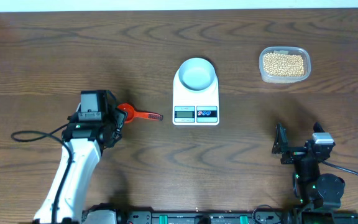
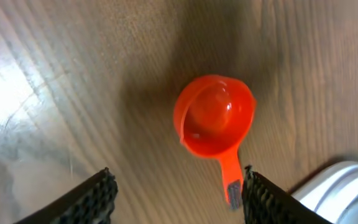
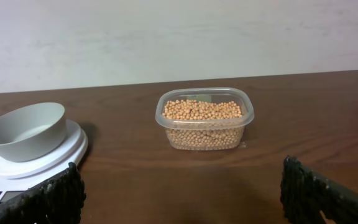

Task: Scoop item into bowl and weigh 50g on scale
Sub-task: 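Move the left gripper over the red scoop's cup, then close the left gripper on the red scoop's rim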

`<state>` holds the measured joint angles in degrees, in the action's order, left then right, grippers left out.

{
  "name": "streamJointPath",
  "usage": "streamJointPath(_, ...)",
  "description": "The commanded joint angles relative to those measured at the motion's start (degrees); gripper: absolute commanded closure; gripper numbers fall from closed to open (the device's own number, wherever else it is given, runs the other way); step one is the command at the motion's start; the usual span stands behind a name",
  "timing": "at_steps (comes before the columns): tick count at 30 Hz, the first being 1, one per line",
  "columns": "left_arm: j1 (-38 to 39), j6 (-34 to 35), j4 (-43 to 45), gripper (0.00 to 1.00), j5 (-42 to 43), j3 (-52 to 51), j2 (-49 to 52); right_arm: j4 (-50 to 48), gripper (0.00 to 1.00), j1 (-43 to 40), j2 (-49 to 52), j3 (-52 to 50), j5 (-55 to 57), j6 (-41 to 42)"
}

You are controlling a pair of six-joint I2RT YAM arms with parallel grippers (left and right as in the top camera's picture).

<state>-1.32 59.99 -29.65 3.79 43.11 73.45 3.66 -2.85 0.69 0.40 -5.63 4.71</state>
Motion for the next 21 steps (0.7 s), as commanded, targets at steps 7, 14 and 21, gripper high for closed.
streamJointPath(7,0.1,0.3,5.3,0.36,-1.5,1.3,8.0,0.2,0.01,0.3,-0.3,-0.1,-0.3,-0.5)
streamJointPath(14,0.1,0.3,8.8,0.45,-1.5,1.3,13.4,0.2,0.01,0.3,-0.3,-0.1,-0.3,-0.5)
streamJointPath(21,0.1,0.3,10.8,0.50,-1.5,1.3,16.2,0.2,0.01,0.3,-0.3,-0.1,-0.3,-0.5)
